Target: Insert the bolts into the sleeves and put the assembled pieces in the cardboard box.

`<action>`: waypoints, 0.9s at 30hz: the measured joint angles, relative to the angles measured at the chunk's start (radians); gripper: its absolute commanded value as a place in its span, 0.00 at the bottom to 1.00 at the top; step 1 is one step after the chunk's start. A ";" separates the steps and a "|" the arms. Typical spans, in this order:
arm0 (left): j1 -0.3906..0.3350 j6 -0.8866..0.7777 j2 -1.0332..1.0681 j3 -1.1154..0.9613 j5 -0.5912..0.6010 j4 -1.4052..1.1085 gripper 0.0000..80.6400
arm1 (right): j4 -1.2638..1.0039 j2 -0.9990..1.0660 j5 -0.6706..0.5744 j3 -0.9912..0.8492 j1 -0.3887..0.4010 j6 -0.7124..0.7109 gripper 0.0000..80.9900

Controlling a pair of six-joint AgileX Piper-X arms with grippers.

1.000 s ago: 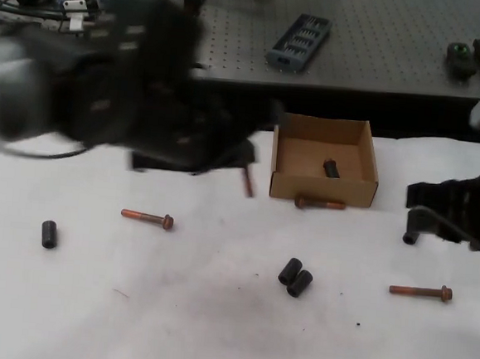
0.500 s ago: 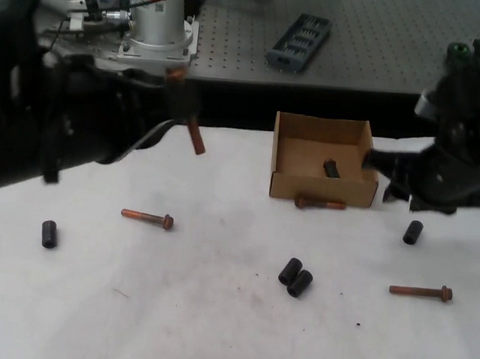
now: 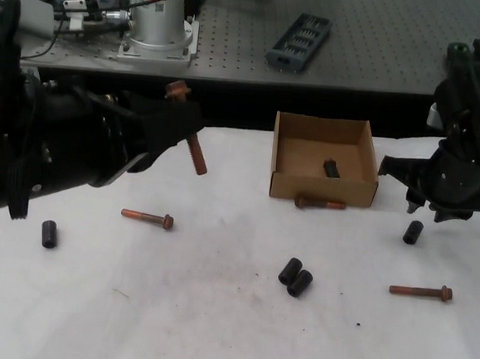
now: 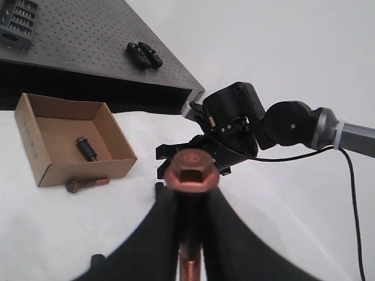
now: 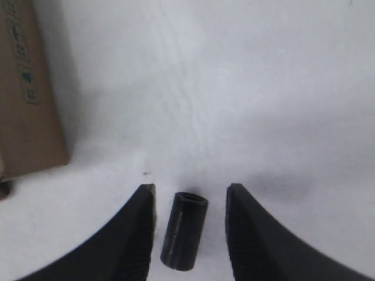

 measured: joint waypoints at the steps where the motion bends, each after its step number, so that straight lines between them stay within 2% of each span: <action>1: 0.000 0.000 0.000 0.000 0.000 0.000 0.01 | 0.000 0.002 0.000 0.000 0.000 0.004 0.36; 16: 0.000 0.000 0.000 0.001 0.000 0.000 0.01 | 0.051 0.053 -0.013 -0.003 0.000 0.068 0.36; 21: 0.000 0.000 0.000 0.001 0.000 0.000 0.01 | 0.064 0.057 -0.012 -0.006 0.018 0.075 0.21; 26: 0.000 0.000 0.000 0.001 0.000 0.000 0.01 | 0.069 0.057 -0.014 -0.006 0.039 0.058 0.01; 27: 0.000 0.000 0.000 0.001 0.000 0.000 0.01 | 0.072 0.057 -0.021 -0.006 0.039 0.044 0.04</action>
